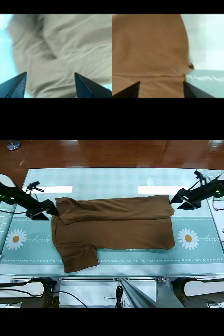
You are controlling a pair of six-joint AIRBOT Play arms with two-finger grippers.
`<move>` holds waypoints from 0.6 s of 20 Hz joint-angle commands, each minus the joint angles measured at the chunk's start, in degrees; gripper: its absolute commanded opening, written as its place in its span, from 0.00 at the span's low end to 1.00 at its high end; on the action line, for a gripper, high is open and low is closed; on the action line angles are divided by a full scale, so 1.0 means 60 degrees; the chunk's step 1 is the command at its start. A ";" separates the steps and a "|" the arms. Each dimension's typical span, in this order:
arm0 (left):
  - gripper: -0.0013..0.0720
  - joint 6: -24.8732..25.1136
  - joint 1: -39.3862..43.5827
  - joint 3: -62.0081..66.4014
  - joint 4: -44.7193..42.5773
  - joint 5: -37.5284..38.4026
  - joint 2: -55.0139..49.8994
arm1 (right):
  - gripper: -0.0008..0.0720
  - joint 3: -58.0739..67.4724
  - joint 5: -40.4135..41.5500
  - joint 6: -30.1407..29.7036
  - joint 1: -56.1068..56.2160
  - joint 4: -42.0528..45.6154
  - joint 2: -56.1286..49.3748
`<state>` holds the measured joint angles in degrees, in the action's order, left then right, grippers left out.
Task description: Fold the shirts.
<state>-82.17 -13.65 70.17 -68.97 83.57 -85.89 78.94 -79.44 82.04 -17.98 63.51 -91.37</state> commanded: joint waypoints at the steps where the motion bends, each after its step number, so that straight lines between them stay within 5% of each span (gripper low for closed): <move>1: 0.98 -0.0248 -0.0758 -0.0619 -0.0951 0.0142 0.1468 | 0.87 -0.0674 0.0091 -0.0007 -0.0503 0.1198 0.1428; 7: 0.98 -0.0426 -0.2852 -0.4936 0.0040 -0.0495 0.3730 | 0.86 -0.5690 0.2178 -0.1056 -0.1035 -0.0656 0.4881; 12: 0.98 0.0109 -0.2699 -0.7111 0.1428 -0.1304 0.4619 | 0.86 -0.7705 0.2419 -0.1552 -0.1035 -0.1949 0.6105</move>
<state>-83.92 -29.69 35.00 -66.02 78.13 -61.39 39.33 -66.65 74.72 -23.99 56.23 -59.11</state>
